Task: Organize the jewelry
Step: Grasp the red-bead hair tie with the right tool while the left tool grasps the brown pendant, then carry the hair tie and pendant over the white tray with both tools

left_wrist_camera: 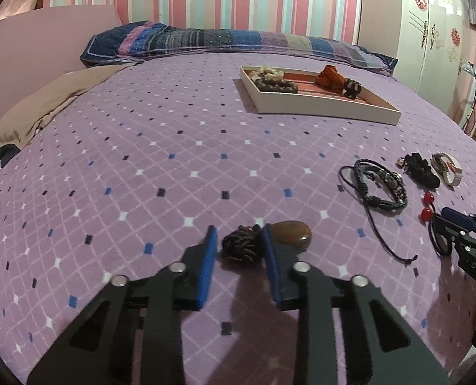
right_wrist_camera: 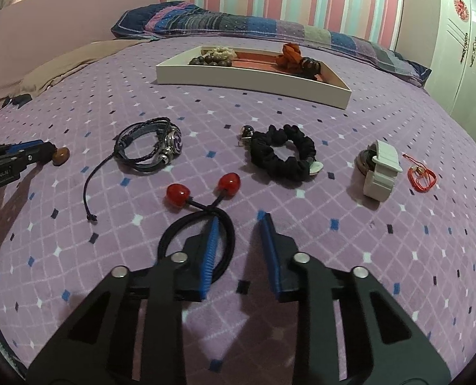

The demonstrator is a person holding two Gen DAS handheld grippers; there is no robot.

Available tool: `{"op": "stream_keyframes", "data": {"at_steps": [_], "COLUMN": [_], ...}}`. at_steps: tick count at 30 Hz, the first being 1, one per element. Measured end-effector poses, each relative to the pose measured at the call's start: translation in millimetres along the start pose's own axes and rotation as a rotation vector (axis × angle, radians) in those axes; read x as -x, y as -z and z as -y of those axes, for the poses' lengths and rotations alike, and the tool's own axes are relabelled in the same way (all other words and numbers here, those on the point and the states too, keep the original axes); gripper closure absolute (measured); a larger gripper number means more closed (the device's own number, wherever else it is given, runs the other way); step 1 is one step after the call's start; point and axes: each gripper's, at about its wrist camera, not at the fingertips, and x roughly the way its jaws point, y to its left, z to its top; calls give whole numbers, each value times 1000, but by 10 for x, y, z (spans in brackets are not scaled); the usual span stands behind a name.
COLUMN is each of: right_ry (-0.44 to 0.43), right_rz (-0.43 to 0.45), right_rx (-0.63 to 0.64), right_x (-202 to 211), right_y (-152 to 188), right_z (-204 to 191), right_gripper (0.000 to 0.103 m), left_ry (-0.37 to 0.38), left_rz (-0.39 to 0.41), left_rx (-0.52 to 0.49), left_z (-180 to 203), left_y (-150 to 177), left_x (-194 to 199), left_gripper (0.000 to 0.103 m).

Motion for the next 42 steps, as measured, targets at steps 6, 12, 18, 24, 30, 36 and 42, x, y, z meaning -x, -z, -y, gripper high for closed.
{"op": "stream_keyframes", "data": {"at_steps": [6, 12, 18, 24, 30, 36, 42], "right_ry": [-18, -26, -41, -47, -51, -47, -50], "right_rz": [2, 4, 6, 10, 18, 49, 81], "right_rx": [-11, -18, -35, -45, -55, -63, -68], "right_x": [-5, -2, 10, 21, 64, 160, 220], "right_y": [-12, -25, -28, -35, -74, -181, -338], "right_z": [22, 39, 70, 88, 129, 186, 259], "right_gripper": [90, 97, 99, 99, 99, 99, 99], "left_ry": [-1, -25, -32, -36, -36, -28, -23], "left_rz": [-2, 0, -1, 2, 25, 64, 93], "left_rx": [10, 7, 17, 19, 20, 0, -24], "left_z": [18, 61, 56, 64, 88, 178, 288], "left_y": [-12, -10, -2, -4, -42, -180, -365], "left_x": [-14, 1, 19, 43, 143, 273, 338], "left_gripper": [78, 79, 80, 81, 81, 81, 82]}}
